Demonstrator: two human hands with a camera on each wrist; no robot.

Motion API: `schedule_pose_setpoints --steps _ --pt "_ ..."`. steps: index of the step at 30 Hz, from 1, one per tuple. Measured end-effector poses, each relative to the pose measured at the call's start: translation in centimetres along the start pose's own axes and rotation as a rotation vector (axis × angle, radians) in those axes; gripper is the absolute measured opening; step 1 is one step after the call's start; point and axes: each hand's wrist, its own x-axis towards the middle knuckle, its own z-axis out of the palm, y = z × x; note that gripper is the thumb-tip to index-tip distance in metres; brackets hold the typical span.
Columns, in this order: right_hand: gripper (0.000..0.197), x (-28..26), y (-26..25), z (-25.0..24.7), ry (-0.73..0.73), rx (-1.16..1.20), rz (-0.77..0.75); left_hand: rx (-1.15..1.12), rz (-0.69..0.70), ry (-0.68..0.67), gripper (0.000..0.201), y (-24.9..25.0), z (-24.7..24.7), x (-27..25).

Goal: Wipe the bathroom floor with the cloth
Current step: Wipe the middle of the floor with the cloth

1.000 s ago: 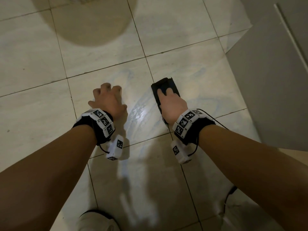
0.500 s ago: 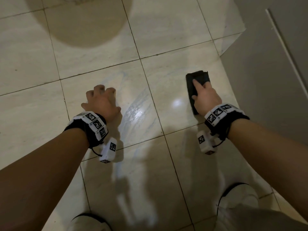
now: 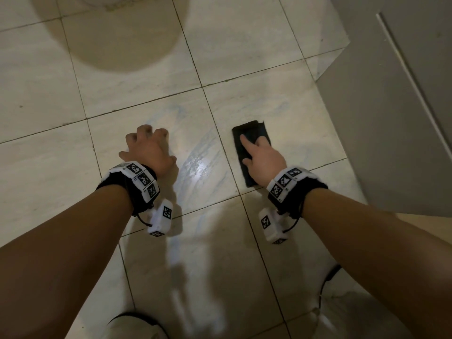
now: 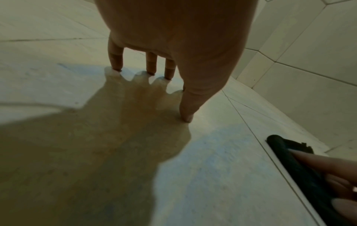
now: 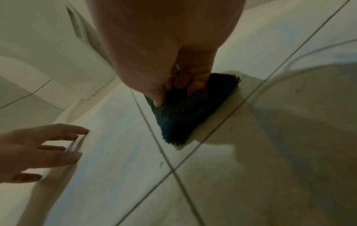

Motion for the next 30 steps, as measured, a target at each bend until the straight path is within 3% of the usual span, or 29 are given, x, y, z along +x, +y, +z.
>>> schedule_pose_setpoints --steps 6,14,22,30 --pt "0.076 0.2 -1.0 0.0 -0.131 0.089 -0.079 0.013 -0.002 -0.006 0.064 0.1 -0.2 0.0" --pt "0.081 -1.0 0.3 0.3 -0.122 -0.013 -0.054 0.029 -0.015 -0.02 0.06 0.7 -0.6 -0.4" --pt "0.08 -1.0 7.1 -2.0 -0.003 0.053 0.041 0.013 -0.043 -0.018 0.057 1.0 -0.4 -0.5" --pt "0.078 -0.1 14.3 -5.0 0.036 0.026 0.256 0.0 -0.042 -0.03 0.062 0.9 -0.6 -0.7"
